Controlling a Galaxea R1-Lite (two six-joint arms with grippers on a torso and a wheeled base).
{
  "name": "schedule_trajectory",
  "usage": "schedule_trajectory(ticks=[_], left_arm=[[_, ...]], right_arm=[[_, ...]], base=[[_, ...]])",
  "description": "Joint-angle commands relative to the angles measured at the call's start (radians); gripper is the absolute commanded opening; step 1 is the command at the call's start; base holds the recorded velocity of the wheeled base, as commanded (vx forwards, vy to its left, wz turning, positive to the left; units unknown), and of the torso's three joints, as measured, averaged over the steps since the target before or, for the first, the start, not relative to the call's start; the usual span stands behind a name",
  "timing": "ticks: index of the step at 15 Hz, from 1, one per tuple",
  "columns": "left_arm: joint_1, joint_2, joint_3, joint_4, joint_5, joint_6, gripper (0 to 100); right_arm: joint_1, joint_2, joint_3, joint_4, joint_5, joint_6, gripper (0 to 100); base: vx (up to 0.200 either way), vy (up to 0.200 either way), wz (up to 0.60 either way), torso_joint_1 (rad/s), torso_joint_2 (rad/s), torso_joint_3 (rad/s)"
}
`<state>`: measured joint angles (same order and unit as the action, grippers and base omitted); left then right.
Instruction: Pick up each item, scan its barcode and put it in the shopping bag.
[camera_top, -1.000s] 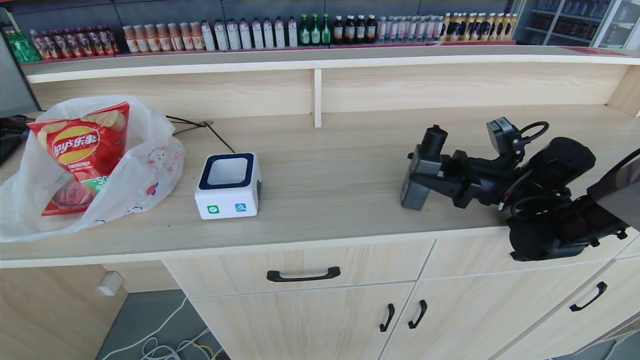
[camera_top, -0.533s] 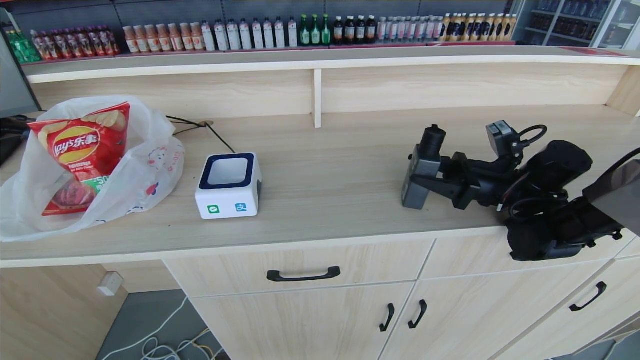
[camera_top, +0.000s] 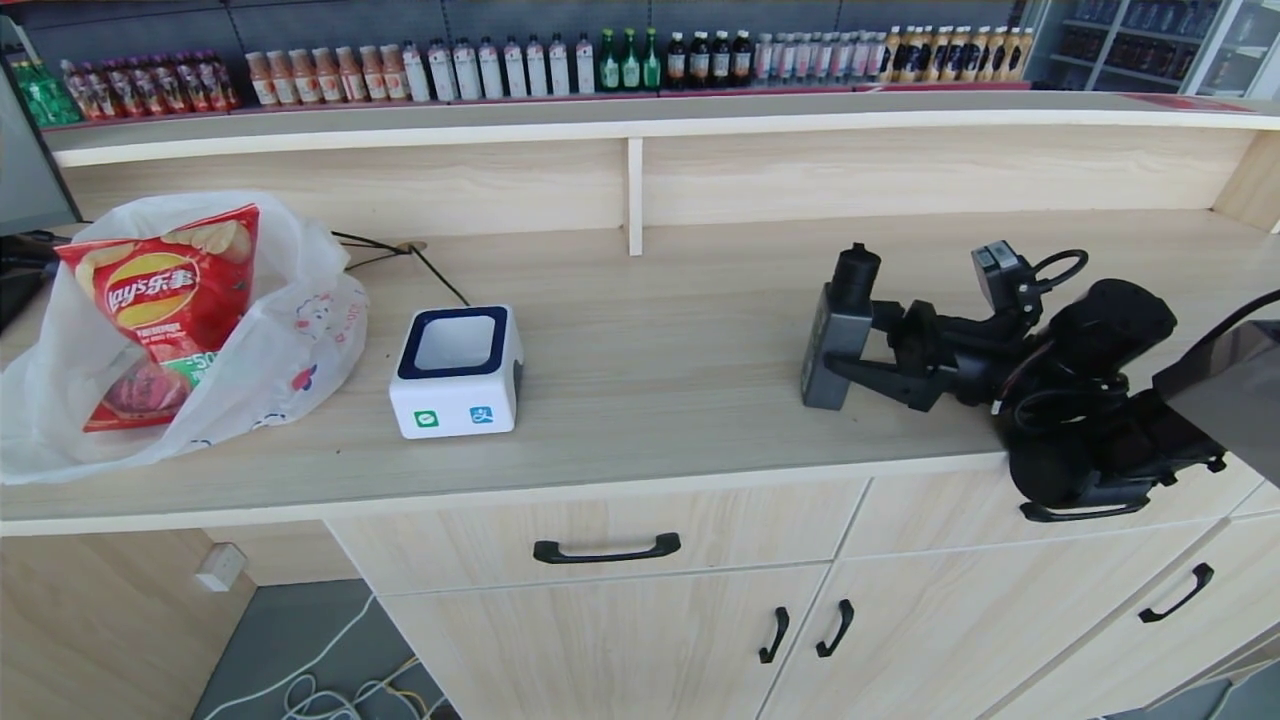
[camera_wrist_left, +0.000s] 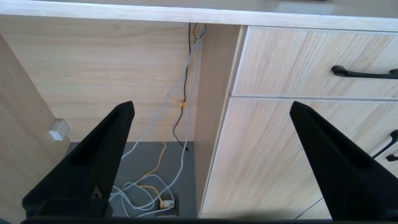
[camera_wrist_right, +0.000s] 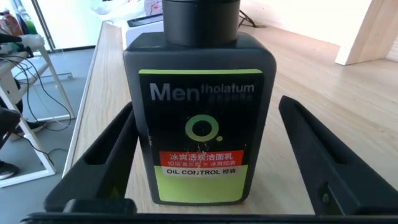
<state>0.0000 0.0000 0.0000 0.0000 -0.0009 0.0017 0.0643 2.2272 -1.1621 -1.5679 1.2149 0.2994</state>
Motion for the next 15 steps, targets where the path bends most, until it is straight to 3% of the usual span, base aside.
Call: schedule_trajectory(ticks=[1,7,11,12,15], left_arm=[[0.000,0.000,0.000,0.000,0.001,0.000,100],[0.000,0.000,0.000,0.000,-0.001,0.000,100],[0.000,0.000,0.000,0.000,0.001,0.000,100],[0.000,0.000,0.000,0.000,0.001,0.000,100],[0.000,0.000,0.000,0.000,-0.001,0.000,100]], right_arm=[[-0.004,0.005,-0.001,-0.003,0.000,0.001,100],[-0.014,-0.077,0.025,-0.003,0.002,0.015,100],[-0.069,-0.313,0.279,-0.003,-0.003,-0.013,100],[-0.070,-0.425,0.417,-0.003,-0.028,-0.011,100],[-0.063,-0.563,0.604,-0.003,-0.146,-0.017,100]], base=[[0.000,0.000,0.00,0.000,0.00,0.000],[0.000,0.000,0.00,0.000,0.00,0.000],[0.000,0.000,0.00,0.000,0.00,0.000],[0.000,0.000,0.00,0.000,0.00,0.000],[0.000,0.000,0.00,0.000,0.00,0.000]])
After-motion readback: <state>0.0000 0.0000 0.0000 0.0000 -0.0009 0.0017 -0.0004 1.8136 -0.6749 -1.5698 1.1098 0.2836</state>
